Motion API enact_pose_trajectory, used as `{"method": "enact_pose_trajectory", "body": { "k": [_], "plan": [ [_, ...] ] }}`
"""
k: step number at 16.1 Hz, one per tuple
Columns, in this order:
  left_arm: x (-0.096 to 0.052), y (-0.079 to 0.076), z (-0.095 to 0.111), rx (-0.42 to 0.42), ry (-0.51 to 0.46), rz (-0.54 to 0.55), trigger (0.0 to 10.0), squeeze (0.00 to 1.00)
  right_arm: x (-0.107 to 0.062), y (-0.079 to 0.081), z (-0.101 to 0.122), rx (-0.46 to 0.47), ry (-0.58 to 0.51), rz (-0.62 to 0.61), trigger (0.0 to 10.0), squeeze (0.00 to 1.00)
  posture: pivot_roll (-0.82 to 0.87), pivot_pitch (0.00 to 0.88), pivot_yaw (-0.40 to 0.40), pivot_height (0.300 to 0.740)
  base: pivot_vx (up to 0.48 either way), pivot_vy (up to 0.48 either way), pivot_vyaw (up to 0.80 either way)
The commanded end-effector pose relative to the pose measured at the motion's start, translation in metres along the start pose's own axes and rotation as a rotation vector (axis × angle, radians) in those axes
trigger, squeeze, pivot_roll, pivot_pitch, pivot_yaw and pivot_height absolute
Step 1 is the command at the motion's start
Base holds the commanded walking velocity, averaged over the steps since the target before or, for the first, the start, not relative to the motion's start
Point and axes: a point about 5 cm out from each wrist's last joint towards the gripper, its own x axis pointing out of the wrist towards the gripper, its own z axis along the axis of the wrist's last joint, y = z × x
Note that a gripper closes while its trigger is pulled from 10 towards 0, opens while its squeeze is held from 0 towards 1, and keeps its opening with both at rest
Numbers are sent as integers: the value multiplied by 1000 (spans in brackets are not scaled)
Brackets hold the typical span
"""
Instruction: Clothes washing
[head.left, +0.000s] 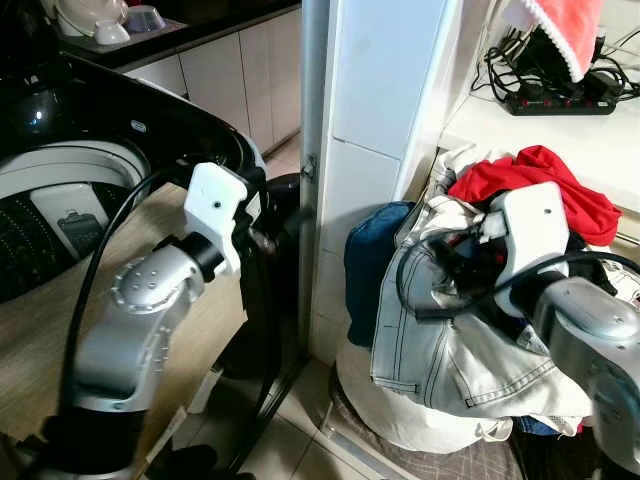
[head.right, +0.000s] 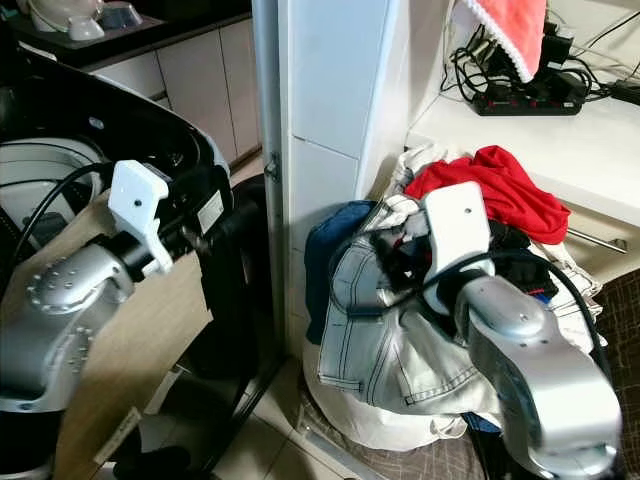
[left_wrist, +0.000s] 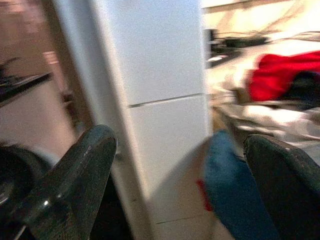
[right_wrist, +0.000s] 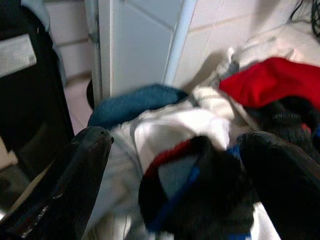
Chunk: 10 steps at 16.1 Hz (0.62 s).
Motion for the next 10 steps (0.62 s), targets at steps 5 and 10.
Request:
{"method": "enact_pose_trajectory", "body": {
  "k": [5, 10],
  "plan": [
    [-9, 1, 4, 25, 31, -151, 10000, 0, -6, -15, -15, -46, 136, -61, 10000, 729, -111, 4, -14, 740, 0, 0, 0],
    [-3, -8, 1, 3, 35, -147, 10000, 0, -3, -18, -26, -70, 190, -52, 0, 0, -107, 1, -18, 740, 0, 0, 0]
  ]
}}
